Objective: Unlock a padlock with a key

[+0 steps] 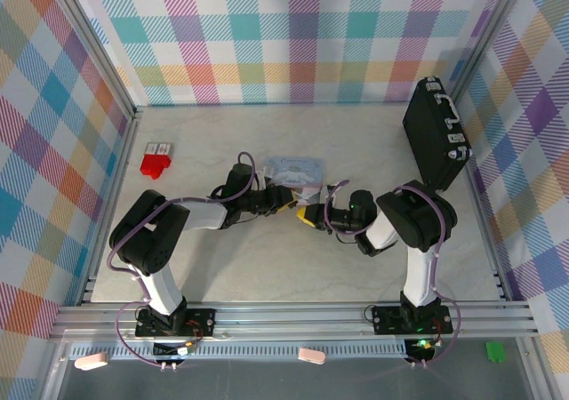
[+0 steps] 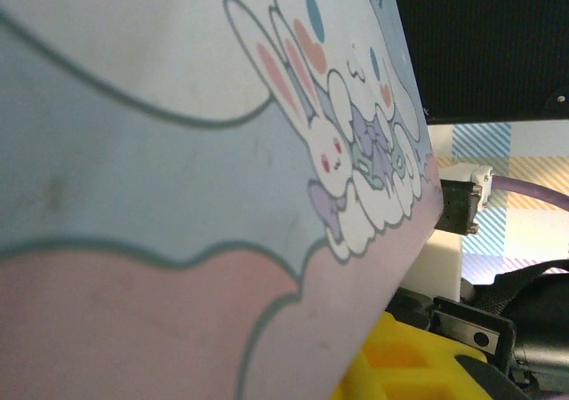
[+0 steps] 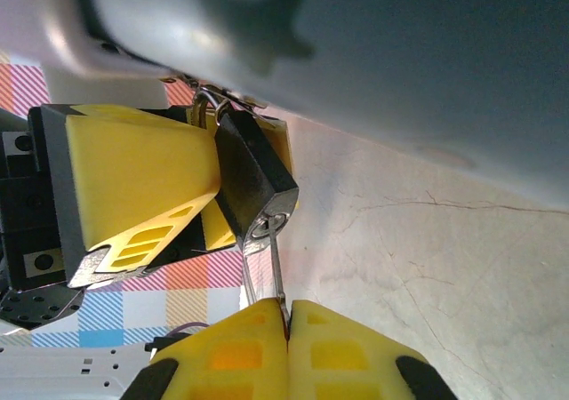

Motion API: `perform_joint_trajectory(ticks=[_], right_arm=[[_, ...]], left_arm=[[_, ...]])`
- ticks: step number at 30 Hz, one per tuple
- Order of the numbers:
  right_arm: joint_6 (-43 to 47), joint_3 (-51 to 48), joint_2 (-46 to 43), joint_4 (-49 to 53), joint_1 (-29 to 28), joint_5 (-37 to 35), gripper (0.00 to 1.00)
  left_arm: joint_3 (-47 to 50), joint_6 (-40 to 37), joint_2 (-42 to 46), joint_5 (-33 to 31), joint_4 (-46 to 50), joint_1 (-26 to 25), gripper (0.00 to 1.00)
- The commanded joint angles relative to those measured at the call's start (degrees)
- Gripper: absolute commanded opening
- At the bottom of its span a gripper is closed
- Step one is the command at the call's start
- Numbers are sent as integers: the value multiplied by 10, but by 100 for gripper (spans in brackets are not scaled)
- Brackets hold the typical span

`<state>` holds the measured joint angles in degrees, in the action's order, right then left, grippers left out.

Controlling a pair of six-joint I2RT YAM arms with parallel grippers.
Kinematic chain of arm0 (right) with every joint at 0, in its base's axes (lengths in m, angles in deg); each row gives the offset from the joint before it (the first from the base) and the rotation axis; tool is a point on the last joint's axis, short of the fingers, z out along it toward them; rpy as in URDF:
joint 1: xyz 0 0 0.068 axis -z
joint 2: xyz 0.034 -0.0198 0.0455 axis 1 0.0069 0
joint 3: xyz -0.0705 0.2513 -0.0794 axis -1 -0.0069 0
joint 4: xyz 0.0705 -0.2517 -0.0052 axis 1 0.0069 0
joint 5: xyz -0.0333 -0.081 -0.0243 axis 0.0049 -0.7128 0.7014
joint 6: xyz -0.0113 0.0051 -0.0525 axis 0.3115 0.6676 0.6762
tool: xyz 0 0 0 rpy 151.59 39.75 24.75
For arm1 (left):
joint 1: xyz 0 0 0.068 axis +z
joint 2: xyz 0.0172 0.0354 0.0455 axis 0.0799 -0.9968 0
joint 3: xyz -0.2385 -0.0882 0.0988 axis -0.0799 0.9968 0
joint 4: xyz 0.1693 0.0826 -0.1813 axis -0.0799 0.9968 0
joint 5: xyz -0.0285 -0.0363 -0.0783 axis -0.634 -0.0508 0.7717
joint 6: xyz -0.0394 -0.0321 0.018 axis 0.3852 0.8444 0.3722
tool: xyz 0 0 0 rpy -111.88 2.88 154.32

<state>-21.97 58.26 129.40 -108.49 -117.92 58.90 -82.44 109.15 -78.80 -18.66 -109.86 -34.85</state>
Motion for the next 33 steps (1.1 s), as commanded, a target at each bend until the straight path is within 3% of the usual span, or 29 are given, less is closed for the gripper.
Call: perform_joint_trajectory(ticks=[1,4,8,15,33], right_arm=[[15,-4,-15,-26,-12,12,0],[15,-1,-12,-26,-13,12,0],[16,5,-13,-24,-12,12,0],[16,11,10,-12,31,22,0],[-28,30,38,-8,51,-18,0]], left_arm=[[8,-13,4,8,-2,-17,29],[12,-11,2,9,-7,-18,28],[10,-14,0,19,-5,-18,18],[7,-28,5,44,7,-18,4],[32,-25,29,54,-41,-19,0]])
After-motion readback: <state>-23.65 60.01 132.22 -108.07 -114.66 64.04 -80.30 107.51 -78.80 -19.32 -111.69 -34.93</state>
